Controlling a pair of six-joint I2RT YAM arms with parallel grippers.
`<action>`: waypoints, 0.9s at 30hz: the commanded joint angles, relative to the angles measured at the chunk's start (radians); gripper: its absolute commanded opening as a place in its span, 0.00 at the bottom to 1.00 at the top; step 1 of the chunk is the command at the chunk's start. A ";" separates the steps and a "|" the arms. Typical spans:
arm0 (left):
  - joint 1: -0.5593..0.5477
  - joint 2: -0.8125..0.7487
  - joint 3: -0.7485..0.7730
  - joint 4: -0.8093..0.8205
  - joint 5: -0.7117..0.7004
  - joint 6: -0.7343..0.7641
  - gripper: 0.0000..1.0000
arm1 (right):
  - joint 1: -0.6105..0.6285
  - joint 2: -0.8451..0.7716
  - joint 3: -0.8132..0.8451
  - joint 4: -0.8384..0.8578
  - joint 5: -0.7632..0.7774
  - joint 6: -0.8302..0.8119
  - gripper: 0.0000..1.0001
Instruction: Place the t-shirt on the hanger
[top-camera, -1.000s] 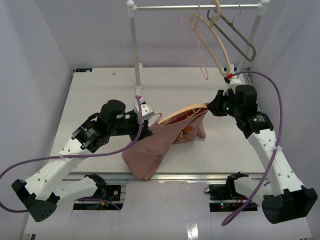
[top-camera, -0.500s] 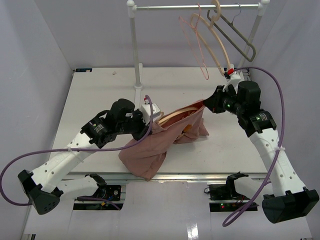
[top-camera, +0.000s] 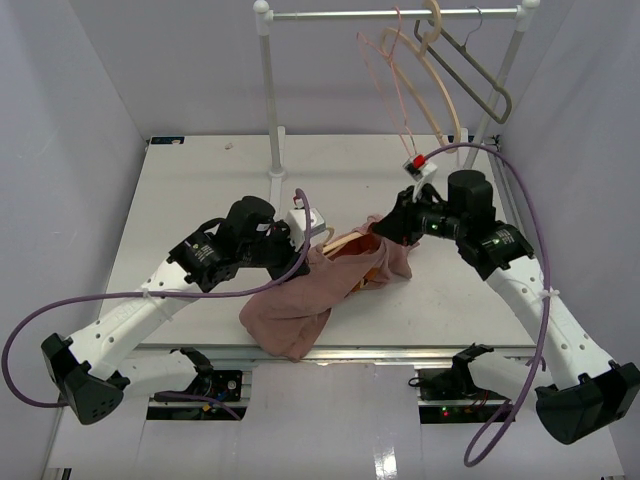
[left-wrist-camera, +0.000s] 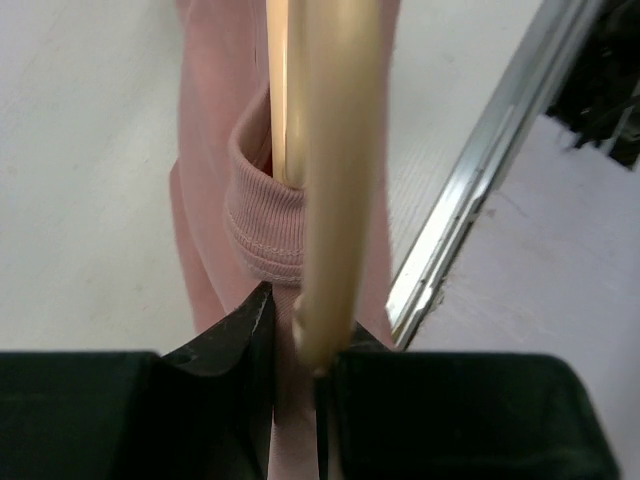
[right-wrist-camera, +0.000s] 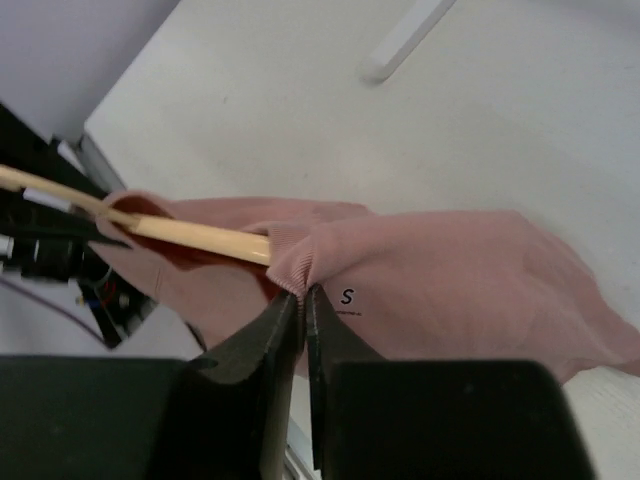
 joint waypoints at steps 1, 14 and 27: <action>-0.005 -0.042 -0.031 0.099 0.191 -0.051 0.00 | 0.155 -0.006 -0.006 -0.023 -0.014 -0.155 0.31; -0.005 -0.073 -0.153 0.165 0.307 -0.074 0.00 | 0.278 -0.074 -0.045 0.176 -0.121 -0.240 0.64; -0.005 -0.084 -0.156 0.232 0.411 -0.117 0.00 | 0.379 0.053 -0.088 0.398 -0.090 -0.190 0.34</action>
